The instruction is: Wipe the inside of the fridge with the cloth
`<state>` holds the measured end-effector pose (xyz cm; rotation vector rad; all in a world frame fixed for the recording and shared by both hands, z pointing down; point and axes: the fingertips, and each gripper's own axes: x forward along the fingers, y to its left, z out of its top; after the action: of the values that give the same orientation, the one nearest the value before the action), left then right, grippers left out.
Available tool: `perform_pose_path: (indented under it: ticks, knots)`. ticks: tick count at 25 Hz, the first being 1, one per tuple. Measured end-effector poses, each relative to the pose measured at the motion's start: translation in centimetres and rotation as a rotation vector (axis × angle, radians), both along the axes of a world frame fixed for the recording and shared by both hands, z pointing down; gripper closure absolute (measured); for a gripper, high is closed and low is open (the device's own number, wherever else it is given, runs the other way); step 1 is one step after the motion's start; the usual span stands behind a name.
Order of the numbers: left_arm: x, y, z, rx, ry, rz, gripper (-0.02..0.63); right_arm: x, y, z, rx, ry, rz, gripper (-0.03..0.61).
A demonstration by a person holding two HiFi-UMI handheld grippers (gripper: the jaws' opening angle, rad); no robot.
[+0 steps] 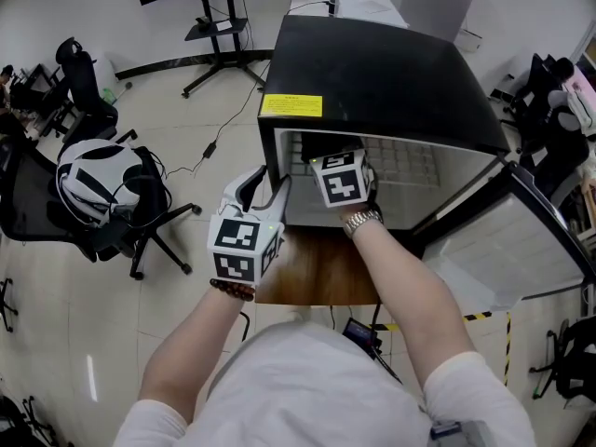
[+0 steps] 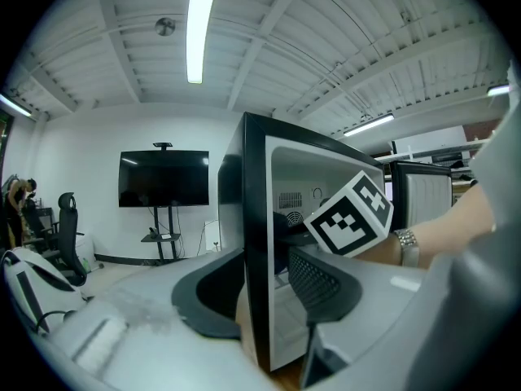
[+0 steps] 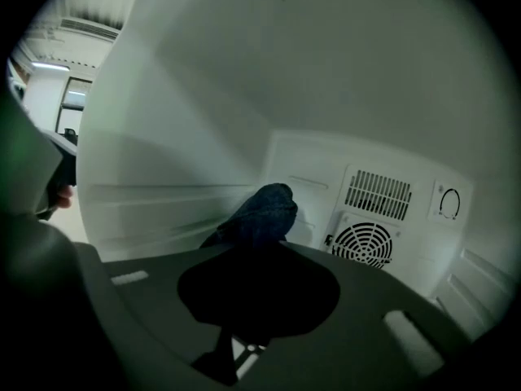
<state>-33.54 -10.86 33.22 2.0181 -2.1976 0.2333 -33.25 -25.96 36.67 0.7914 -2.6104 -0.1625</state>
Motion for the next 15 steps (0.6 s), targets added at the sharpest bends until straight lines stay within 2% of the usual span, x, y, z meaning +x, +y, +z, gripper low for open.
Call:
perform_pose_path:
  ticks: [15]
  knots:
    - [-0.1,0.0,0.0,0.004,0.003,-0.019,0.449,6.7,-3.7,0.3,0.000,-0.005,0.114,0.525]
